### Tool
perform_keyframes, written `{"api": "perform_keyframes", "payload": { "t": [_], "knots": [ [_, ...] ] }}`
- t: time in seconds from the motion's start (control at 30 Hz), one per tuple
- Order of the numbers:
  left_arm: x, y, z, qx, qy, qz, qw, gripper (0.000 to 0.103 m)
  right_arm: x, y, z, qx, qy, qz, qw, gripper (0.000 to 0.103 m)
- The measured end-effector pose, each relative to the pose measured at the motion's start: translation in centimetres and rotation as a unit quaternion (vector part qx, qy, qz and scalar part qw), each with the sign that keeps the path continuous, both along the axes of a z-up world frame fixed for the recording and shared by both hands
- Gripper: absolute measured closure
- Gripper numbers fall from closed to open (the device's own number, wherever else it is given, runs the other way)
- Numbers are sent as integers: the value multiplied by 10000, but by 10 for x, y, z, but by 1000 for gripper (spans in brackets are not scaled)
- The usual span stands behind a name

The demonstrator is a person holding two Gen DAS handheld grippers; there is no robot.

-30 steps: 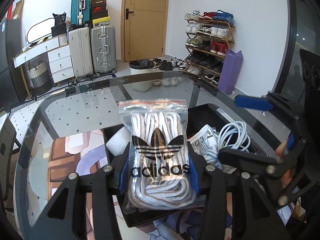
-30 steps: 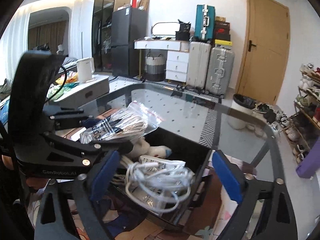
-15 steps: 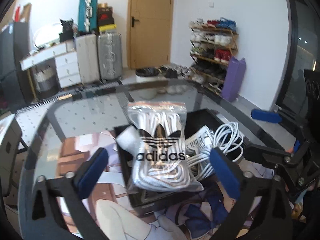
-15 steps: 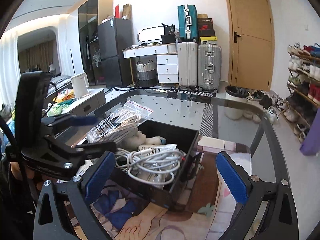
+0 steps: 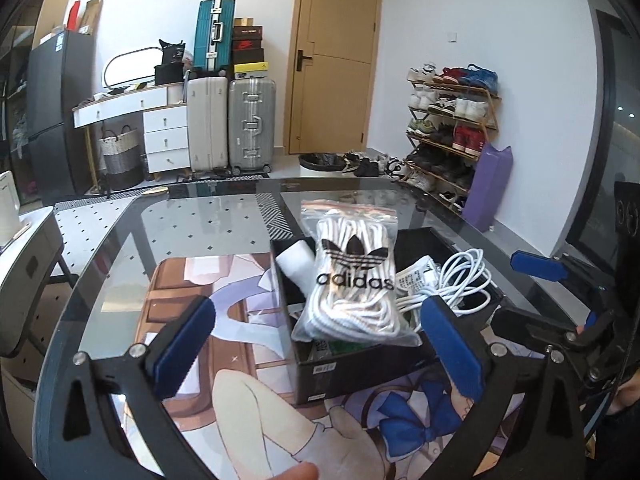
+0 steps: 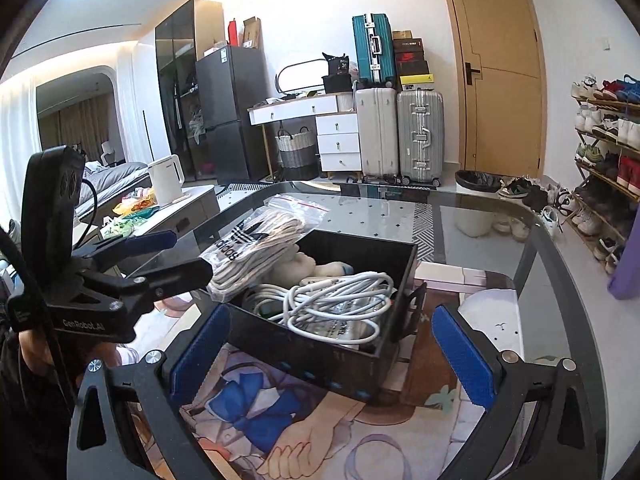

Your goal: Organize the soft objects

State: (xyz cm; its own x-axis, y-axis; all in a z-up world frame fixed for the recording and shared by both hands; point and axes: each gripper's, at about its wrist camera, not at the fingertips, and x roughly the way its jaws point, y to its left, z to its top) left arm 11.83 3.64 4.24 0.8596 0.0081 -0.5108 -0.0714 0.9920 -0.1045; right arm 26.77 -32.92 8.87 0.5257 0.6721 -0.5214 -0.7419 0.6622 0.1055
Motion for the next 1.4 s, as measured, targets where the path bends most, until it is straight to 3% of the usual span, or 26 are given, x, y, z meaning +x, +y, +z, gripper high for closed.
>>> {"api": "perform_keyframes", "payload": {
  "t": [0.17, 0.73, 1.4],
  "knots": [
    [0, 1, -7, -23, -53, 67, 10000, 0, -3, 2, 1, 69, -57, -15, 10000, 1],
    [-1, -22, -17, 406, -154, 110, 9990, 0, -4, -8, -8, 186, -266, -82, 9994, 1],
    [0, -20, -16, 329, -137, 228, 9991, 0, -13, -6, -6, 114, -529, -59, 9985, 1]
  ]
}}
